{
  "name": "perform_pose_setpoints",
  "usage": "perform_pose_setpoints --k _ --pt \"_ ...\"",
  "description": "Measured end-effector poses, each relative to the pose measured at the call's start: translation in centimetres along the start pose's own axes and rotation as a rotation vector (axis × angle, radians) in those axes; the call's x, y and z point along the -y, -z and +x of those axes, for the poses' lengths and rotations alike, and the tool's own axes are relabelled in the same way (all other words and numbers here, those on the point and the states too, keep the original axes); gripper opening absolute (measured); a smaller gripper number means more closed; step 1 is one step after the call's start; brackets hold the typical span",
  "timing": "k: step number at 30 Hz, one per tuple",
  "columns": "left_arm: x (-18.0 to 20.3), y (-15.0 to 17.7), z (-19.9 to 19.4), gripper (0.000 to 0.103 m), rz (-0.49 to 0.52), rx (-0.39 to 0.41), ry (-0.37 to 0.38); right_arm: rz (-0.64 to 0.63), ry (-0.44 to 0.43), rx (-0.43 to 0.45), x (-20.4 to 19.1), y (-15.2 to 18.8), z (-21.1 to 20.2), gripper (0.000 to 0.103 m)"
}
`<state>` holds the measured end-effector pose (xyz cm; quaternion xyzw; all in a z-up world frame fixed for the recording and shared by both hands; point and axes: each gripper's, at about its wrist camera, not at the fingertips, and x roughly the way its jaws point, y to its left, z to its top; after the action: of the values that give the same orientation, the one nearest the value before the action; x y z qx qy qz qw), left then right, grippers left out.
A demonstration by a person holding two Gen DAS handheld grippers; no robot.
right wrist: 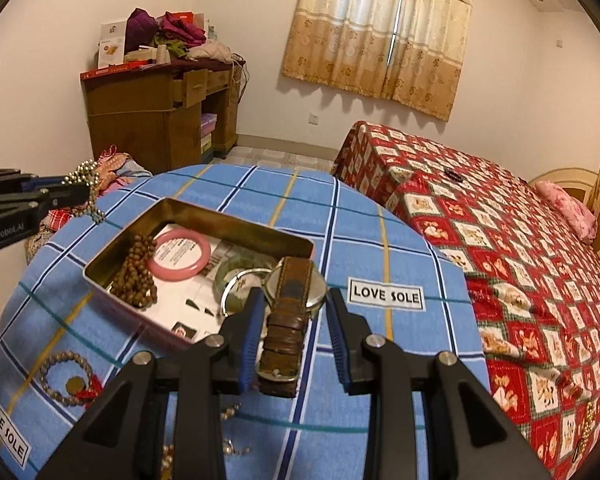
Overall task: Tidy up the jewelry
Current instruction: 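Lower the bead bracelet into the tin and open the left tool while the right tool releases the watch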
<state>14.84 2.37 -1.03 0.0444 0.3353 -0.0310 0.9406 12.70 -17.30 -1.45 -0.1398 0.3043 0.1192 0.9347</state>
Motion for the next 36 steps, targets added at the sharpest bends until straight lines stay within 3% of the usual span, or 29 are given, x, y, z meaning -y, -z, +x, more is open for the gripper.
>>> perform_pose_setpoints --k 33,34,36 --pt "1.2 -0.6 4.2 0.016 0.026 -0.059 0.024 -0.031 -0.028 -0.052 -2.1 -1.8 5.3 0.036" --pt "1.2 -0.6 4.2 0.017 0.028 -0.057 0.02 -0.027 -0.03 -0.053 -2.1 -1.8 5.3 0.037" --pt "1.2 -0.6 4.2 0.03 0.03 -0.054 0.006 -0.021 -0.03 -0.053 -2.0 -1.7 5.3 0.046"
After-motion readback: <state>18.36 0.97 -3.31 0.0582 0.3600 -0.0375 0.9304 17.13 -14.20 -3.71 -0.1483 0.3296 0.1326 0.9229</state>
